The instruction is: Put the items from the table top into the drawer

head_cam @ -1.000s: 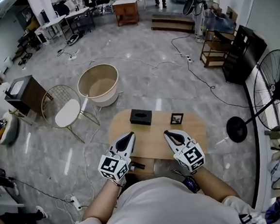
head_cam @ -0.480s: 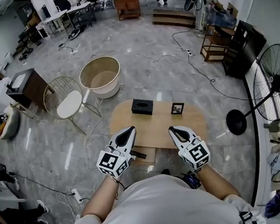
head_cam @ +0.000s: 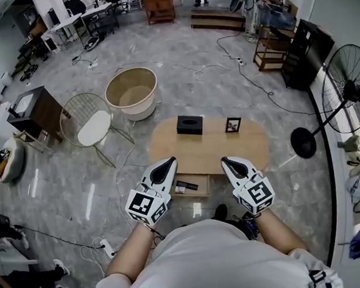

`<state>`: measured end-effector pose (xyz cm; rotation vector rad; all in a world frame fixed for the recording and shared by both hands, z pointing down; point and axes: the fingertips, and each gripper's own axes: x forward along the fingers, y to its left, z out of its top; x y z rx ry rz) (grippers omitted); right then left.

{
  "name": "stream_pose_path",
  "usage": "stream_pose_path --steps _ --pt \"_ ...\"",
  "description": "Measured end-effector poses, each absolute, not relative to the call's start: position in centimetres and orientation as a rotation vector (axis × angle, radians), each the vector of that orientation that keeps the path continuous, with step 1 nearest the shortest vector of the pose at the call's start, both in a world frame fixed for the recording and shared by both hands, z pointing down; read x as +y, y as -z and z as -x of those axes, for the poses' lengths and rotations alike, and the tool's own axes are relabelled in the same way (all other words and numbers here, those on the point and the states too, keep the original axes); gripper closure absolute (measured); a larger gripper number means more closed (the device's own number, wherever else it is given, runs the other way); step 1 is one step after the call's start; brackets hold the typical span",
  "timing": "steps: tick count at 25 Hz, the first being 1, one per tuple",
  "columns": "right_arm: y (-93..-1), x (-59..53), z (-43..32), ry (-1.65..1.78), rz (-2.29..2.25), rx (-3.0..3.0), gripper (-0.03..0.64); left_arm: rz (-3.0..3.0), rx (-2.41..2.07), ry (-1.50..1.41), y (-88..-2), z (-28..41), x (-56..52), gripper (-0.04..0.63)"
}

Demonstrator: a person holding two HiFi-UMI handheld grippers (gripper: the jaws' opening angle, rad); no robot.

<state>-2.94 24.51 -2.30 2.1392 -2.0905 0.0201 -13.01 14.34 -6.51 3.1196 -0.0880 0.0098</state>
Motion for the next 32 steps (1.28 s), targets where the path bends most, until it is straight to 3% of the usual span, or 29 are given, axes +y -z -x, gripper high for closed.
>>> stream_pose_path --steps 13,32 --pt "2.6 26.0 11.3 0.016 -2.239 -2.02 0.589 -3.12 -0.025 0.018 6.6 20.7 15.0 0.586" --pt "3.9 26.7 13.6 0.049 -2.249 -1.987 0.589 -3.113 0.014 0.069 7.3 22.5 16.0 0.586"
